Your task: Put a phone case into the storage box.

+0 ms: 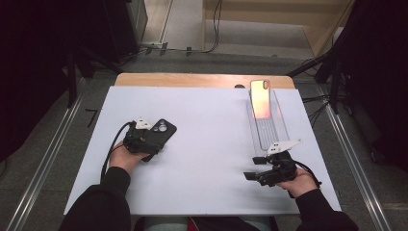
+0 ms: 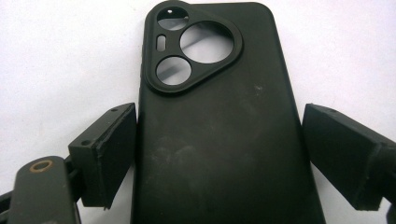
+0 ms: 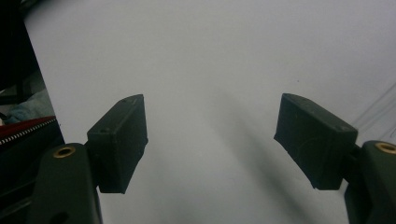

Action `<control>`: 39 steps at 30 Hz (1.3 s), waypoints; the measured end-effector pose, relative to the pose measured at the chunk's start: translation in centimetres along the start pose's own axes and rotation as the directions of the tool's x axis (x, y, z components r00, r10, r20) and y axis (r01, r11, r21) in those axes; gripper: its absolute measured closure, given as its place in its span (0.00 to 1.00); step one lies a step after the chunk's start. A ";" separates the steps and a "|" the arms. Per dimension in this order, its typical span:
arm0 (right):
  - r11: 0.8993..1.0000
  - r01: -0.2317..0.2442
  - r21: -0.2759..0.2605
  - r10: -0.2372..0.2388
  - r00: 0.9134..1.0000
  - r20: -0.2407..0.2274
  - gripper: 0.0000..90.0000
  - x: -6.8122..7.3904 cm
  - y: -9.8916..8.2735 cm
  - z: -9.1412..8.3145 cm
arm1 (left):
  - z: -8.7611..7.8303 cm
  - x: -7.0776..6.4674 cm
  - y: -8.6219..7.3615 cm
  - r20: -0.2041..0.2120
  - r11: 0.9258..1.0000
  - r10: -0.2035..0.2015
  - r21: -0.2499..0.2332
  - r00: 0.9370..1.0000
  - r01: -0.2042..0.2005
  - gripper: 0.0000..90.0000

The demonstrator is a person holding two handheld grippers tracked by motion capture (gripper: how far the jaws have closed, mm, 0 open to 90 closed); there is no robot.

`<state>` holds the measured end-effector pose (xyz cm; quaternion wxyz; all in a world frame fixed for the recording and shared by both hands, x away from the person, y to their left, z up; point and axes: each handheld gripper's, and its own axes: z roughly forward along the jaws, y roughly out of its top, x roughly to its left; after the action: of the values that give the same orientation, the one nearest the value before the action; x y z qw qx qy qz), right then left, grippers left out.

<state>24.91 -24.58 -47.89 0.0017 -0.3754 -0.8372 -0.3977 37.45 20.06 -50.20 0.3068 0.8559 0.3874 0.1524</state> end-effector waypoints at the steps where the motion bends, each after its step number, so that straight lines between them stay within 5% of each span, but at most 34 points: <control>1: 1.000 0.001 0.000 -0.001 1.000 0.000 0.26 0.0 0.0 0.0 | 0.0 0.0 0.0 0.000 1.000 0.001 0.001 1.000 -0.001 0.14; 12: 1.000 0.012 -0.014 -0.012 1.000 0.001 0.26 0.1 0.0 0.0 | -0.4 0.2 0.3 0.013 0.999 -0.037 0.019 0.999 0.037 0.16; 16: 0.999 0.017 -0.028 -0.016 1.000 0.005 0.26 0.1 0.1 -0.1 | -0.8 0.4 0.5 0.046 0.998 -0.064 0.025 0.997 0.063 0.16; 22: 1.000 0.005 -0.029 -0.006 1.000 -0.018 0.26 0.2 0.1 0.0 | -2.0 0.1 1.0 0.134 0.994 -0.111 0.002 0.985 0.111 0.16; 29: 0.998 -0.003 -0.059 0.003 1.000 -0.003 0.25 0.1 0.2 -0.3 | -3.1 -0.7 1.6 0.175 0.994 -0.104 -0.010 0.979 0.107 0.16; 32: 0.995 0.039 -0.096 -0.038 0.999 0.012 0.25 0.2 0.2 -0.5 | -3.4 -1.3 1.8 0.184 0.995 -0.098 -0.011 0.978 0.102 0.16; 39: 0.995 0.032 -0.095 -0.030 0.999 0.016 0.24 0.2 0.2 -0.5 | -4.0 -2.5 2.3 0.203 0.996 -0.080 -0.009 0.976 0.084 0.16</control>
<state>24.72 -24.66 -47.35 -0.0286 -0.3650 -0.8229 -0.4345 35.13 18.61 -45.72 0.3580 0.8476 0.3877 0.0552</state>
